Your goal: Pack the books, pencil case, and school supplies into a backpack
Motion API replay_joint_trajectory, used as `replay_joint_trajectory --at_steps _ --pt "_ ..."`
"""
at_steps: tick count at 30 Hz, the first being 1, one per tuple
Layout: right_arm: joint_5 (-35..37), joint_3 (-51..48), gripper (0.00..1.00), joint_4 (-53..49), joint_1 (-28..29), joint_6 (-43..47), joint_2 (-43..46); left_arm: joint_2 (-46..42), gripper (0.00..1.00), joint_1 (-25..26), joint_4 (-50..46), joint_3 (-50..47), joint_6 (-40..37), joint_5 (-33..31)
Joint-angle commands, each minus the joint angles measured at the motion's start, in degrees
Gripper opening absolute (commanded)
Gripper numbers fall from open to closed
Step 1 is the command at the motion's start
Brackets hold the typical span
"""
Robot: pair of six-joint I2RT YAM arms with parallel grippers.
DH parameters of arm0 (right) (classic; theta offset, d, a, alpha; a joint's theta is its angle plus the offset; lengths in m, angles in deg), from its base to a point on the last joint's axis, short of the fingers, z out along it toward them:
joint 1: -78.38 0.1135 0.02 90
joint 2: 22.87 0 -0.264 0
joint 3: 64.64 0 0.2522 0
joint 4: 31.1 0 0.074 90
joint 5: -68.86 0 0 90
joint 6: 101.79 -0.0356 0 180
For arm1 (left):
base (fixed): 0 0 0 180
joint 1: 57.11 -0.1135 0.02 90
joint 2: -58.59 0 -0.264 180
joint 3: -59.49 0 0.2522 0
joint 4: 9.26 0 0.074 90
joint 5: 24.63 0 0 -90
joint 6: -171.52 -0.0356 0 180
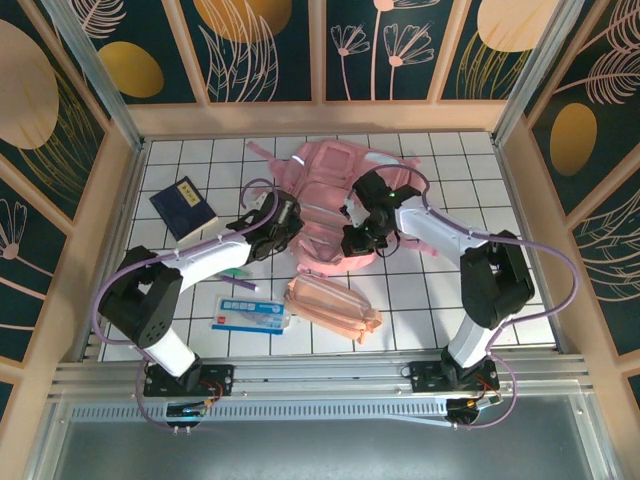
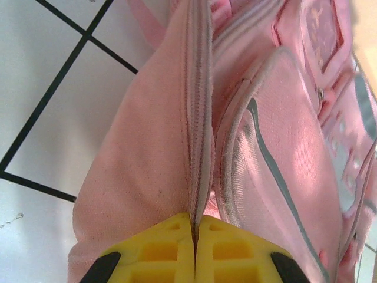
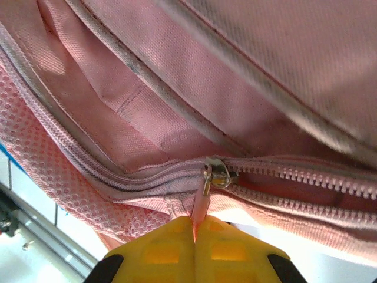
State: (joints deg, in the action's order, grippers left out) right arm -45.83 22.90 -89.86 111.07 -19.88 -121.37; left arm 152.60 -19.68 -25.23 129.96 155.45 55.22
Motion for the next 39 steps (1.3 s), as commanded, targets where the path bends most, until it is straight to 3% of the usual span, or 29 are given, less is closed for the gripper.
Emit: replay_joint_trajectory --at_steps 1,4,7,10,16,19,26,29,31,33,36,39 --pt "-7.7 6.3 0.0 2.8 1.1 -0.5 -2.9 0.4 0.0 4.0 7.5 2.8 6.3 2.3" --pt "-5.7 8.6 0.0 0.7 1.0 0.2 -3.7 0.3 0.0 5.0 6.3 3.6 6.2 -0.4" --pt "-0.1 6.1 0.0 0.2 -0.2 0.2 -0.8 -2.0 0.0 4.9 2.6 2.1 9.1 -7.1" --pt "5.6 2.5 0.0 0.8 -5.4 -1.2 1.7 -4.2 0.0 4.9 2.7 -0.6 13.2 -11.6" --pt "7.9 3.7 0.0 3.8 -15.5 -2.3 2.5 -1.8 0.0 4.9 1.2 1.4 14.3 -8.8" --pt "8.0 5.0 0.0 0.5 -14.5 -1.3 2.9 -0.7 0.0 4.9 -0.9 1.8 16.6 -7.5" --pt "6.1 -1.1 0.0 -8.6 -5.5 1.6 6.7 -0.3 0.0 4.9 -0.2 2.4 15.7 -6.7" --pt "9.0 -2.0 0.0 -9.9 -4.8 2.3 7.2 0.0 0.0 5.0 1.6 2.0 14.9 -5.7" --pt "12.4 -1.4 0.31 -8.9 -8.2 1.8 7.4 0.1 0.0 5.0 2.6 1.4 14.0 -5.1" --pt "10.2 -1.1 0.44 -4.3 -13.7 -1.6 8.4 0.1 0.0 5.0 2.9 1.2 13.3 -4.6" --pt "5.9 -4.5 0.51 5.5 -18.1 -10.9 10.5 0.0 0.0 4.9 4.2 0.7 13.2 -3.1" --pt "5.4 -6.7 0.51 11.4 -18.8 -16.2 9.3 0.3 0.0 5.0 4.8 1.0 12.8 -1.7"
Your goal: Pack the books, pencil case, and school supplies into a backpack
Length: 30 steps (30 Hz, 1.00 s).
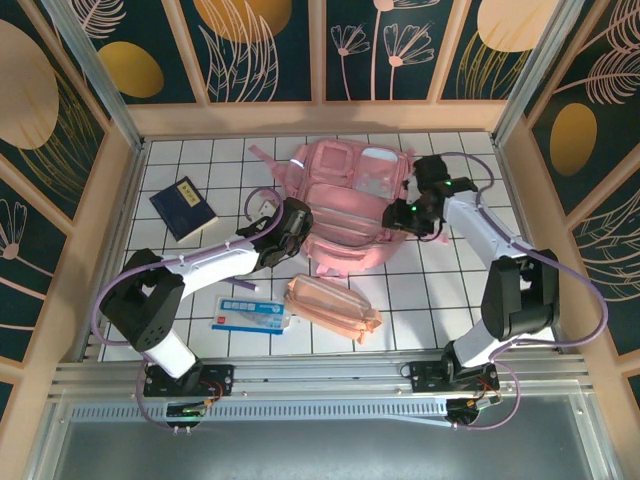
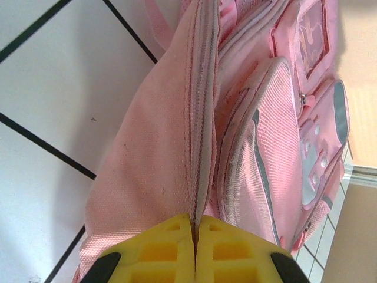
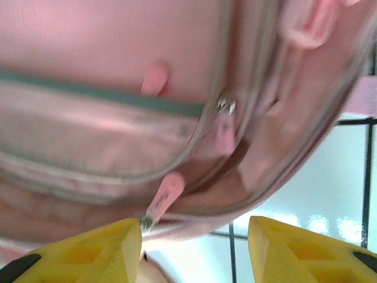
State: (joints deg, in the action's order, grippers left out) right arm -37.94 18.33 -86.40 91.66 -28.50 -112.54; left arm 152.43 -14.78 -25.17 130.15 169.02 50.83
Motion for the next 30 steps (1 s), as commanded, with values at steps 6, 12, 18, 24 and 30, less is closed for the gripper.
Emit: replay_joint_trajectory --at_steps 6,12,18,24,30 --pt "-1.4 -4.9 0.45 13.1 0.5 -8.0 -3.5 -0.1 0.0 0.0 5.8 -0.4 0.2 3.1" --pt "-7.7 -8.3 0.4 16.9 0.5 -6.6 -5.4 -0.9 0.0 0.0 6.0 -0.8 0.3 2.9" --pt "-11.4 -11.1 0.35 17.6 0.5 -5.3 -4.0 -0.9 0.0 0.1 5.9 -0.8 0.5 2.9" --pt "-16.7 -13.7 0.32 19.5 0.3 -5.1 -1.7 -0.7 0.0 0.1 6.0 -0.8 0.8 2.9" --pt "-16.3 -14.1 0.19 19.1 0.0 -4.4 0.2 -0.7 0.0 0.1 5.8 -0.8 1.1 2.8"
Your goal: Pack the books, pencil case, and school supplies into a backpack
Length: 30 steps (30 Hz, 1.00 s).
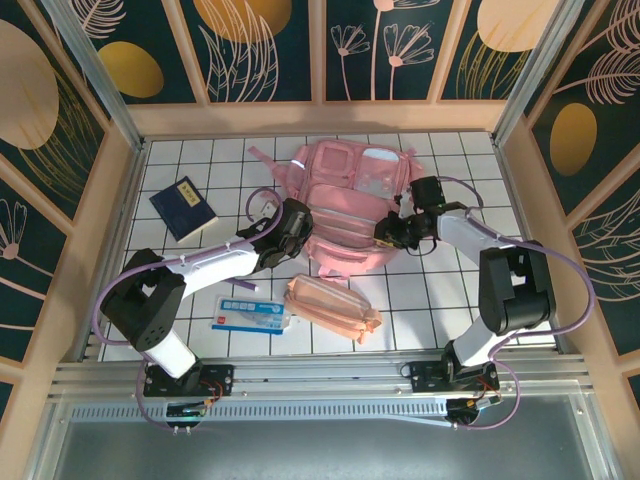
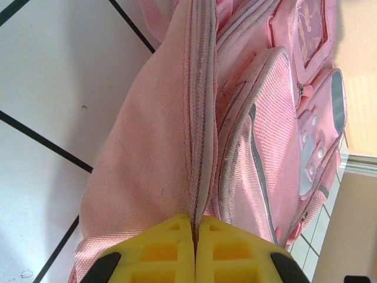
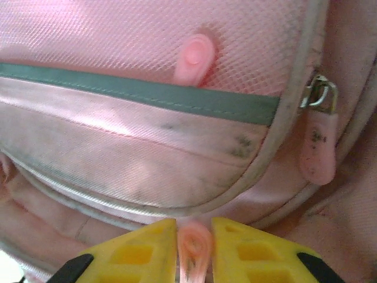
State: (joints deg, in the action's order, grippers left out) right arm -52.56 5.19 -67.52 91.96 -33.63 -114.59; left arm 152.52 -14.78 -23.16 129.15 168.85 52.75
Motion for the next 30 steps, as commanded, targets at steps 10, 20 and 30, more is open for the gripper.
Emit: replay_joint_trajectory --at_steps 10,20,30 --pt "-1.4 -2.1 0.12 1.5 -0.4 2.1 3.2 -0.8 0.0 0.1 3.7 -1.3 1.5 0.6" --pt "-2.6 -3.0 0.16 3.2 -0.4 3.4 1.9 -0.9 0.0 0.1 3.7 -1.5 1.5 0.4" --pt "-1.0 -2.5 0.14 2.5 0.0 4.3 0.7 -0.5 0.0 0.1 3.7 -1.3 1.9 0.6"
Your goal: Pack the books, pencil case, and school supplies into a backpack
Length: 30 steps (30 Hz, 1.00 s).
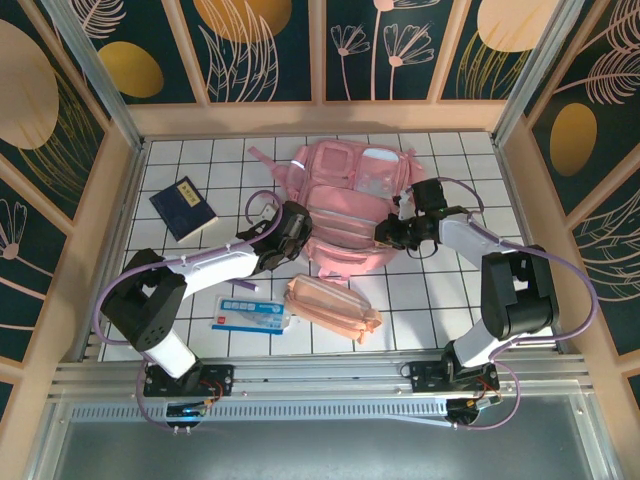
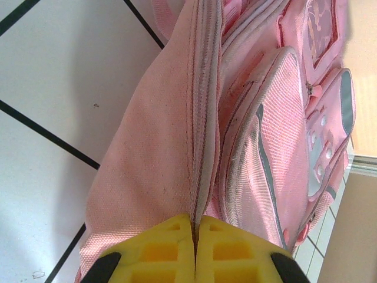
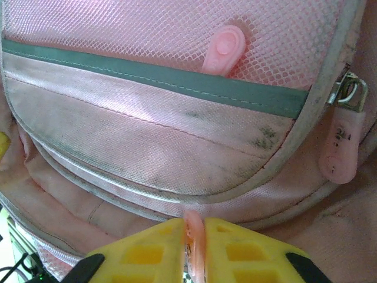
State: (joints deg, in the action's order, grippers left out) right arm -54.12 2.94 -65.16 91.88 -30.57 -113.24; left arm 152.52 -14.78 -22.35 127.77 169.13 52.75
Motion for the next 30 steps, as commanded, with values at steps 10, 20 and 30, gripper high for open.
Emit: replay_joint_trajectory --at_steps 10,20,30 --pt "4.8 -1.7 0.0 2.3 3.2 -1.2 4.8 -0.2 0.0 0.1 3.5 0.2 1.8 1.2" --pt "13.0 -2.4 0.0 1.1 5.9 -0.6 5.3 0.4 0.0 0.1 4.0 0.2 2.2 2.1" --pt "29.5 1.7 0.0 1.5 18.3 -17.7 8.1 0.8 0.0 0.3 6.2 0.8 3.2 5.6"
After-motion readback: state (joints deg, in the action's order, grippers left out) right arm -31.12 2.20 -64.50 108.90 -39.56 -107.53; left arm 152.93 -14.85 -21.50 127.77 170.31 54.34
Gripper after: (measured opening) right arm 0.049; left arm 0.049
